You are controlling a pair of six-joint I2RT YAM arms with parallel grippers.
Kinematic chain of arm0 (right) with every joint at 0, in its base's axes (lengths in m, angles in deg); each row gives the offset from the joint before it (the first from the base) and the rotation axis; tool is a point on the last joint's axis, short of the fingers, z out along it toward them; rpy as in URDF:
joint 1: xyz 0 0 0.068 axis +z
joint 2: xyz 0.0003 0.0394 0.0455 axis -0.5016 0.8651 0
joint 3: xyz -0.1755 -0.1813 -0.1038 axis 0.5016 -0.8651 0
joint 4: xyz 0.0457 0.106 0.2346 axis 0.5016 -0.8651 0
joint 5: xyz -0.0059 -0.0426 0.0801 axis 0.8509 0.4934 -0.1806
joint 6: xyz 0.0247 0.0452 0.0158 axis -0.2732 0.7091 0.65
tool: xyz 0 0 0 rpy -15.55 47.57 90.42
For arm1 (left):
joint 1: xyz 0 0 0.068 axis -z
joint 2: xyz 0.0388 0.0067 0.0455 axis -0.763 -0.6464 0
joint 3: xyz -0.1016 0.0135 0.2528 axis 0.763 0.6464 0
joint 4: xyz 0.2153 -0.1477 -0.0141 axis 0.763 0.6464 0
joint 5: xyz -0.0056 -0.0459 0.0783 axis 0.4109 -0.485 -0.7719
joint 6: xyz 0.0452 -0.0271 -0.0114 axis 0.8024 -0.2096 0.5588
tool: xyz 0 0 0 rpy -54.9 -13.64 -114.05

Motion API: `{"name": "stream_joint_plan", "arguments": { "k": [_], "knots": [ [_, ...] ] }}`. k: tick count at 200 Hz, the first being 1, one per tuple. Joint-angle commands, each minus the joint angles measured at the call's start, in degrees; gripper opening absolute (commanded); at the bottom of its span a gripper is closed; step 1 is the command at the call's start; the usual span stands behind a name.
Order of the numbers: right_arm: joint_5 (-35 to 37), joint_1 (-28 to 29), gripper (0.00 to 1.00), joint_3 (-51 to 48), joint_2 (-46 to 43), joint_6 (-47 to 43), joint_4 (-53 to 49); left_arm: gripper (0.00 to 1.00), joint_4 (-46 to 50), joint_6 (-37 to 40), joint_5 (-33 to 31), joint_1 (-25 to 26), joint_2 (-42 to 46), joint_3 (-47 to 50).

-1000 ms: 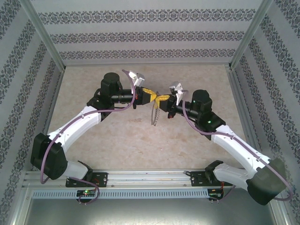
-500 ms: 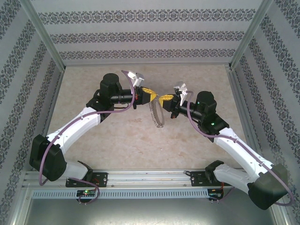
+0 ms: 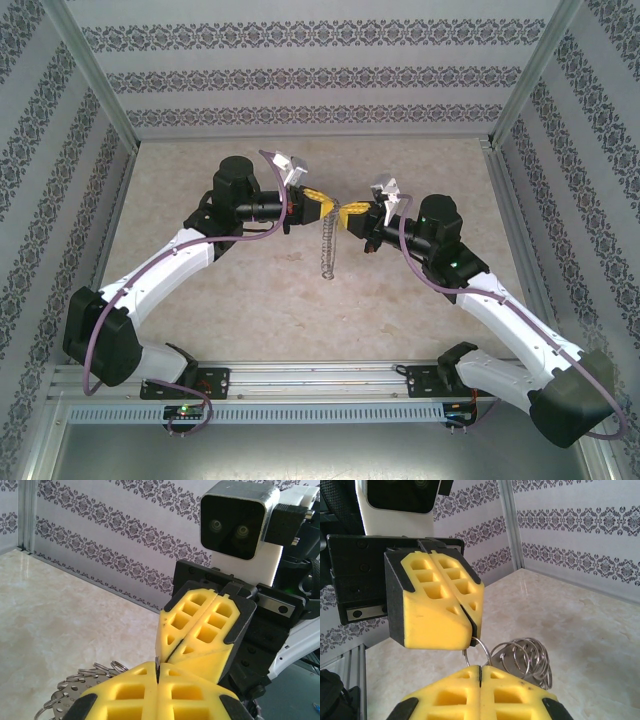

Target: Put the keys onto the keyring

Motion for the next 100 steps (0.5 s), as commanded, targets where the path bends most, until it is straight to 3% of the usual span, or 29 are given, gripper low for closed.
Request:
{"name": "stream_joint_plan", "arguments": {
  "k": [1, 100],
  "knots": [
    [0.8, -0.68, 0.0, 0.31, -1.35, 0.4, 1.75, 0.0, -0.75, 1.52, 3.01, 0.47, -0.51, -1.98],
    [1.07, -0.62, 0.0, 0.49, -2.03, 0.79, 2.37, 0.09, 2.86, 3.06, 2.23, 0.64, -1.85, -3.28]
  ]
}}
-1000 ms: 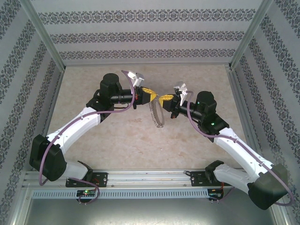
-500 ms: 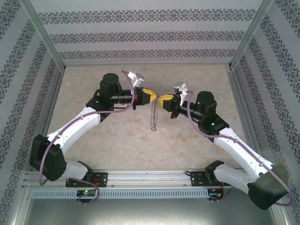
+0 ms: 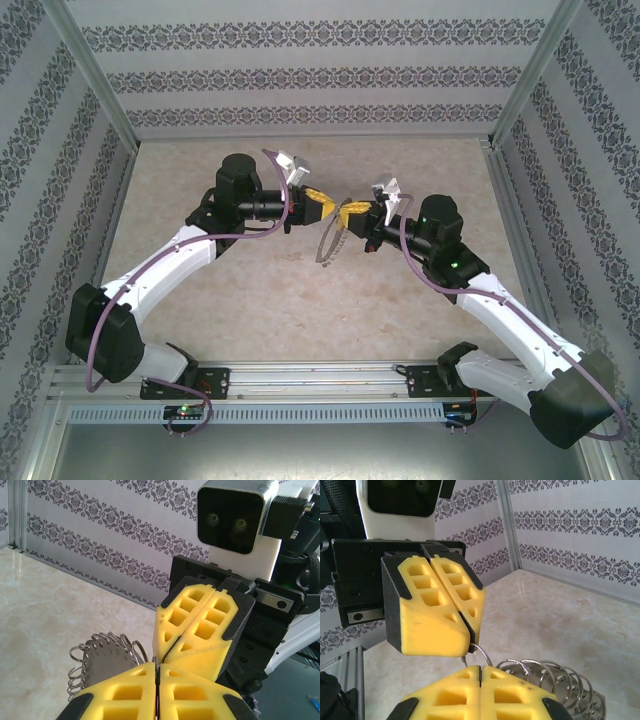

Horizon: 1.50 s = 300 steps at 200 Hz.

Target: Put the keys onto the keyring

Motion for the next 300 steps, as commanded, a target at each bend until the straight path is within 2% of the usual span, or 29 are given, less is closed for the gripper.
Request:
{"name": "stream_joint_plan", "arguments": {
  "k": [1, 48, 69, 107, 125, 138, 179, 192, 218, 265, 300],
  "knots": [
    [0.45, -0.65, 0.0, 0.49, -1.75, 0.62, 2.41, 0.09, 1.49, 1.62, 0.58, 0.69, -0.6, -2.01],
    [0.73, -0.57, 0.0, 0.35, -2.17, 0.69, 2.5, 0.1, 3.58, 3.06, -0.88, 0.64, -0.57, -2.49],
    [0.72, -0.51, 0.0, 0.47, -2.02, 0.76, 2.51, 0.16, 3.67, 3.02, -0.24, 0.81, -0.78, -2.58],
    [0.8, -0.31, 0.0, 0.57, -1.86, 0.91, 2.65, 0.2, 3.66, 3.24, 0.11, 1.32, -1.14, -2.78],
    [0.89, -0.24, 0.0, 0.45, -1.88, 0.78, 2.61, 0.05, 3.85, 3.44, 0.37, 1.49, -1.32, -2.94],
    [1.19, -0.23, 0.0, 0.38, -1.94, 0.68, 2.42, 0.0, 3.78, 3.46, 0.47, 1.58, -1.34, -2.85],
    [1.84, -0.5, 0.0, 0.04, -2.3, 0.34, 2.04, 0.0, 2.35, 3.19, -1.19, 1.53, 0.04, -1.41],
    [1.77, -0.59, 0.0, 0.02, -2.29, 0.32, 1.97, 0.13, 2.53, 3.2, -1.4, 1.52, 0.15, -1.26],
    [1.77, -0.8, 0.0, 0.3, -2.25, 0.26, 1.75, 0.28, 2.14, 3.52, -2.99, 1.55, 1.33, 0.09],
    [0.74, -1.81, 0.0, 0.31, -2.21, 0.29, 1.41, 0.38, 10.27, 10.05, -5.97, 1.52, 3.9, 0.64],
    [-0.16, -2.5, 0.0, 0.18, -2.58, 0.25, 1.09, 0.42, 16.78, 15.06, -7.09, 1.61, 4.05, 0.06]
  ]
}}
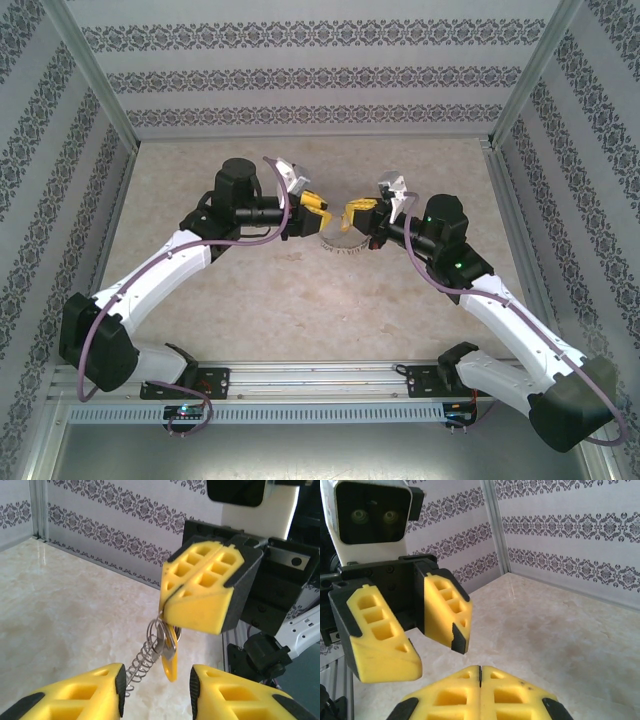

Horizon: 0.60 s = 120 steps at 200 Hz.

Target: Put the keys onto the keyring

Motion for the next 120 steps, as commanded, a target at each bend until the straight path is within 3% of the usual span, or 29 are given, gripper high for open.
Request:
{"name": "stream_joint_plan", "arguments": {
  "k": [1, 55, 120],
  "knots": [
    [-1.26, -0.89, 0.0, 0.25, -1.61, 0.08, 1.68, 0.42, 6.81, 6.12, -1.69, 0.89, 1.02, -0.29],
    [-2.74, -1.48, 0.0, 0.32, -1.8, 0.24, 1.33, 0.47, 8.65, 10.92, -9.32, 1.11, 0.86, -0.7],
    [-4.71, -1.8, 0.0, 0.84, -1.34, -0.55, 0.65, 0.5, 12.89, 18.12, -11.29, 1.33, 0.2, -3.17]
  ]
}}
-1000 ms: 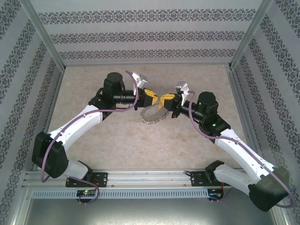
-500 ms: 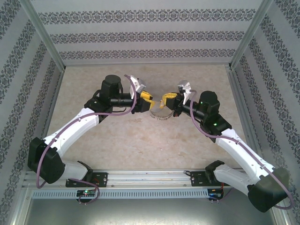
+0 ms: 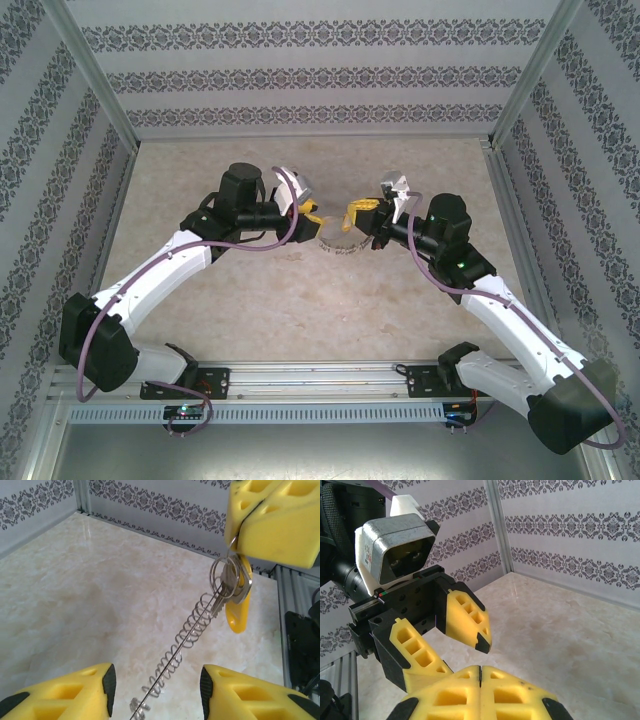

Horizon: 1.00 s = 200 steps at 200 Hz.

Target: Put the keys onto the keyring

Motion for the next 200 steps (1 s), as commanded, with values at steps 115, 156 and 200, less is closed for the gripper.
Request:
{"name": "stream_joint_plan", "arguments": {
  "k": [115, 156, 200],
  "knots": [
    [-3.44, -0.54, 0.0, 1.29, -1.04, -0.5, 1.22, 0.51, 11.39, 10.45, 2.73, 6.05, -6.6, -8.27],
    [-3.4, -0.58, 0.0, 1.07, -1.65, -0.54, 0.88, 0.39, 9.05, 10.07, 1.66, 6.38, -7.91, -8.12],
    [-3.41, -0.52, 0.0, 0.75, -1.97, -0.29, 0.95, 0.28, 4.65, 9.69, -1.57, 7.84, -8.41, -7.07]
  ]
}}
